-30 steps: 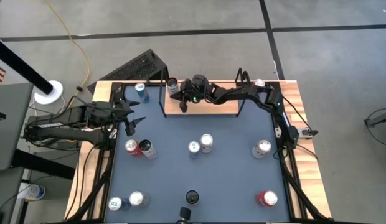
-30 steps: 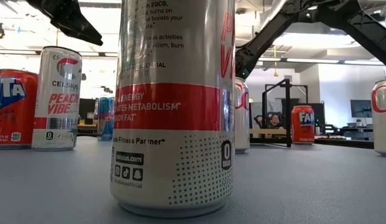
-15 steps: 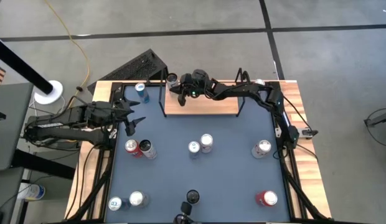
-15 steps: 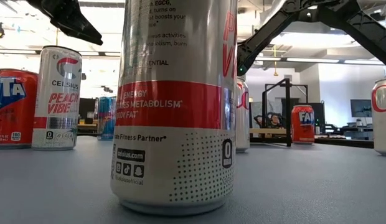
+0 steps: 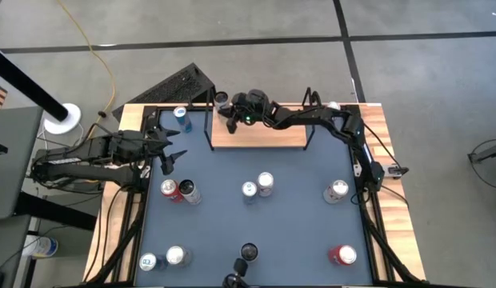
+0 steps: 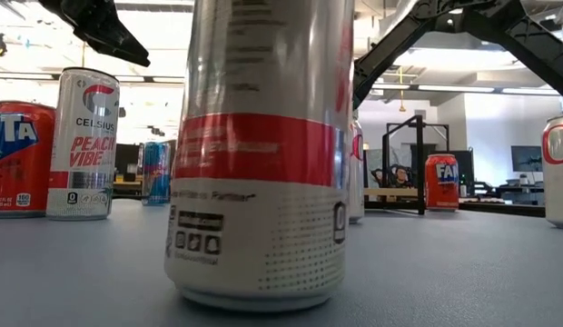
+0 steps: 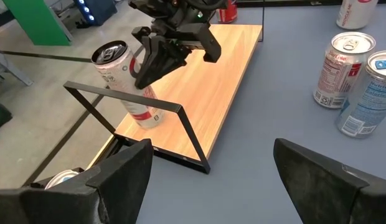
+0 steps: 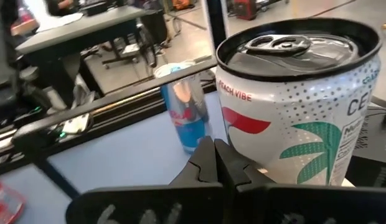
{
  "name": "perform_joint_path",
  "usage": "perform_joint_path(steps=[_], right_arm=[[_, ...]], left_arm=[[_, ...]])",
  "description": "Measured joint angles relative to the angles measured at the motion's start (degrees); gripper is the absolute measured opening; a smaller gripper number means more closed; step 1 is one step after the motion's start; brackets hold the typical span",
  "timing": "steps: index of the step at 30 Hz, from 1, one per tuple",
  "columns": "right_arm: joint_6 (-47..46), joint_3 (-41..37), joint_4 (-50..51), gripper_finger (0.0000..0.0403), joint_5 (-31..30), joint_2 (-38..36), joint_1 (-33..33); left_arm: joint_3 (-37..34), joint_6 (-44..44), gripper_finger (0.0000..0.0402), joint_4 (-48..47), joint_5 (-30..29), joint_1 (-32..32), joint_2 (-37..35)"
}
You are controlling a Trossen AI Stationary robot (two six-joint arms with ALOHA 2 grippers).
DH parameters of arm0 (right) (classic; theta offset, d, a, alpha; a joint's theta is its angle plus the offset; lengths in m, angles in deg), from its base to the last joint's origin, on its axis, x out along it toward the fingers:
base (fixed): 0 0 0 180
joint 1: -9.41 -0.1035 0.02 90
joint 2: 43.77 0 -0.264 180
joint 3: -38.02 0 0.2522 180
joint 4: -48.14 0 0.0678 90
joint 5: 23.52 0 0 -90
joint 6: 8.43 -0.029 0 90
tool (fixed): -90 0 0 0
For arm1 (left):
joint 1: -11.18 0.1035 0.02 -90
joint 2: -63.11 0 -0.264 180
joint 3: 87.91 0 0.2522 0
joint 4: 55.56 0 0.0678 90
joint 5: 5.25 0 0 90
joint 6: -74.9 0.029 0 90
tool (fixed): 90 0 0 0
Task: Place canned beverage on shelf
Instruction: Put the top white soda can on the shelf, then put the middle blue soda can on the shelf
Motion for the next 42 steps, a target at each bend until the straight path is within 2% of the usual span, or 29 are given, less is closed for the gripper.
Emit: perform_joint_path(steps=[4, 27, 31, 38, 42], right_arm=[[-0.48, 0.0, -0.57, 0.0, -3.34, -0.04, -0.25], [-1.97, 0.0, -4.35, 0.0, -8.46, -0.07, -0.19], [-1.89, 0.0, -4.82, 0.0, -7.98, -0.07, -0.21], [-1.33, 0.0, -5.72, 0.0, -1.57, -0.64, -2.48], [-0.03, 0.0, -1.55, 0.0, -0.03, -3.52, -4.12]], left_arm=[[0.0, -0.24, 0.0322, -0.02, -0.01, 0.0, 0.0], [0.0, -0.48, 0.0322, -0.46, -0.01, 0.0, -0.01], [0.0, -0.48, 0.0322, -0.48, 0.01, 0.0, 0.0], [0.01, -0.46, 0.0322, -0.56, -0.01, 0.0, -0.01], [0.02, -1.09, 0.0322, -1.54, 0.4, 0.0, -0.02]])
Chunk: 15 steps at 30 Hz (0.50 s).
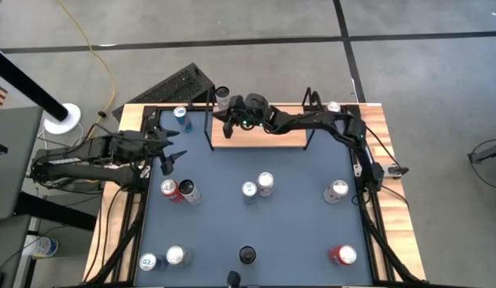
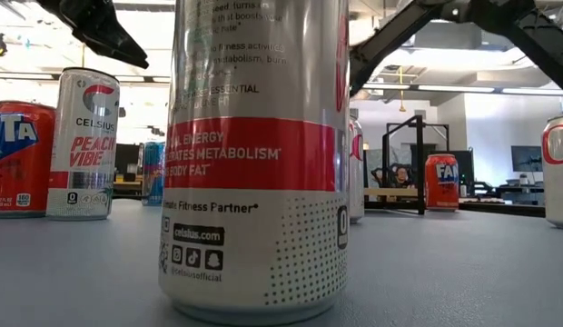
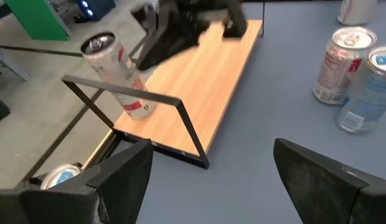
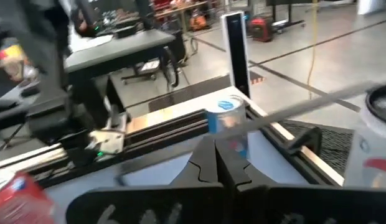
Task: Place canned beverage on shelf
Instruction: Put the middle blue soda can on the shelf
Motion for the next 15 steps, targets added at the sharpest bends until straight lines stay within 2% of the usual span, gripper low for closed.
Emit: perform_joint_path(steps=[3, 10, 15], right_arm=[[2.92, 0.0, 6.72, 0.0, 0.04, -3.91, -1.43], [11.67, 0.0, 30.14, 0.0, 0.24, -16.4, -7.45], [13.14, 0.0, 44.12, 0.0, -0.13, -24.45, -13.04]], left_arm=[[0.0, -1.21, 0.0322, -1.46, 1.06, 0.0, 0.0], [0.02, -3.24, 0.0322, -4.12, 3.39, 0.0, 0.0], [0.02, -2.99, 0.0322, -4.79, 3.54, 0.0, 0.01]])
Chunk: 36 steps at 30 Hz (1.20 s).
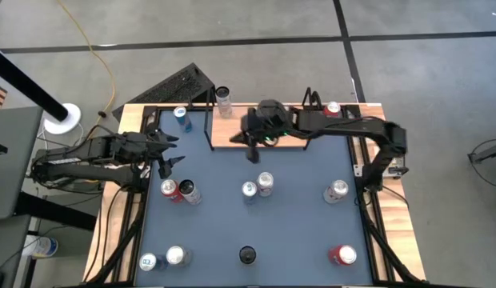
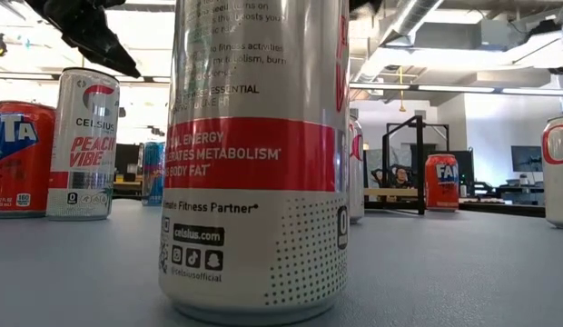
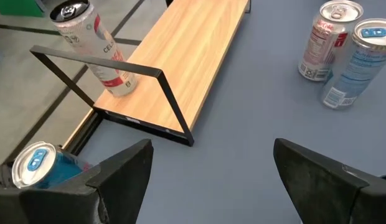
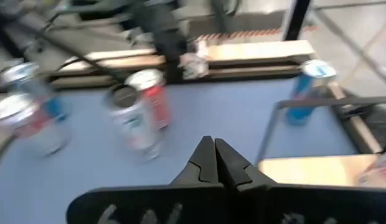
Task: Place canned beverage on shelf
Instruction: Put the middle blue soda can on the shelf
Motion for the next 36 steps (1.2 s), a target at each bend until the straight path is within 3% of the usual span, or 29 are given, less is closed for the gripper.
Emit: perform_joint_path(steps=[9, 16, 19, 24, 32, 36], right_arm=[[-1.82, 0.0, 15.83, 0.0, -0.03, -6.17, -12.26], [-3.46, -0.01, 17.05, 0.0, -0.36, -4.84, -18.85], [-2.67, -0.08, 17.3, 0.0011, -3.22, -4.1, -19.83], [-0.87, 0.02, 16.87, 0.0081, -4.93, -2.72, -18.53], [0.0, 0.06, 15.48, 0.025, -6.58, 0.31, -16.1], [-3.19, -0.04, 16.92, 0.0315, -6.14, 1.76, -14.78]], left_arm=[[0.0, 2.99, 0.0322, 0.09, 0.01, 0.0, 0.0], [0.0, 4.38, 0.0322, 0.82, 0.69, 0.0, -0.01], [0.0, 5.32, 0.0322, 1.04, 1.1, -0.02, 0.0], [0.0, 6.51, 0.0322, 1.81, 2.79, -0.02, 0.31], [0.0, 7.38, 0.0322, 2.02, 3.68, -0.02, 1.19], [0.0, 7.38, 0.0322, 2.05, 3.81, -0.02, 1.65]])
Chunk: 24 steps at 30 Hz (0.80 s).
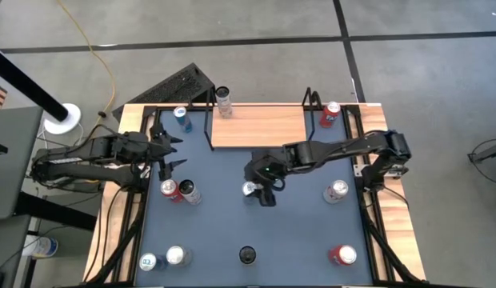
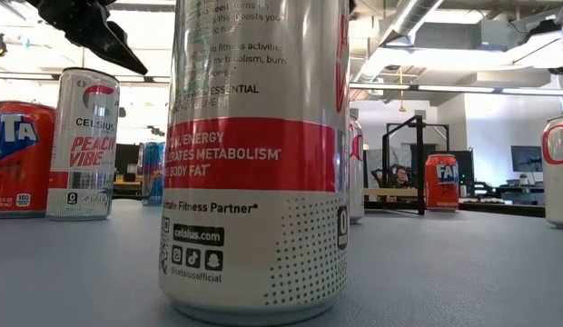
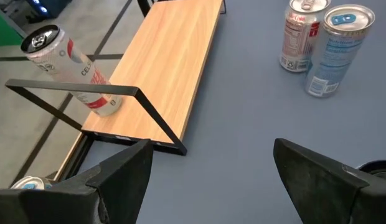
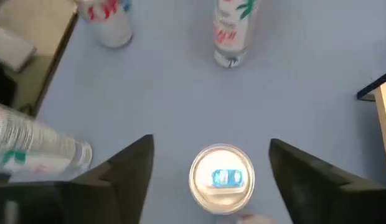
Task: Place canned beverage on shelf
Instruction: Put the middle blue soda can on the shelf
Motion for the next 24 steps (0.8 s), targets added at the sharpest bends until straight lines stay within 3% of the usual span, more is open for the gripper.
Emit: perform_joint_path(steps=[7, 24], right_arm=[[0.45, -0.03, 3.15, 0.0372, 1.77, 2.19, 1.19], [2.26, 0.02, 3.68, 0.0374, 1.74, 8.08, 1.1]], left_arm=[[0.0, 0.0, 0.0322, -0.05, 0.02, 0.0, 0.85], [0.0, 0.0, 0.0322, -0.22, 0.0, 0.0, 0.89]])
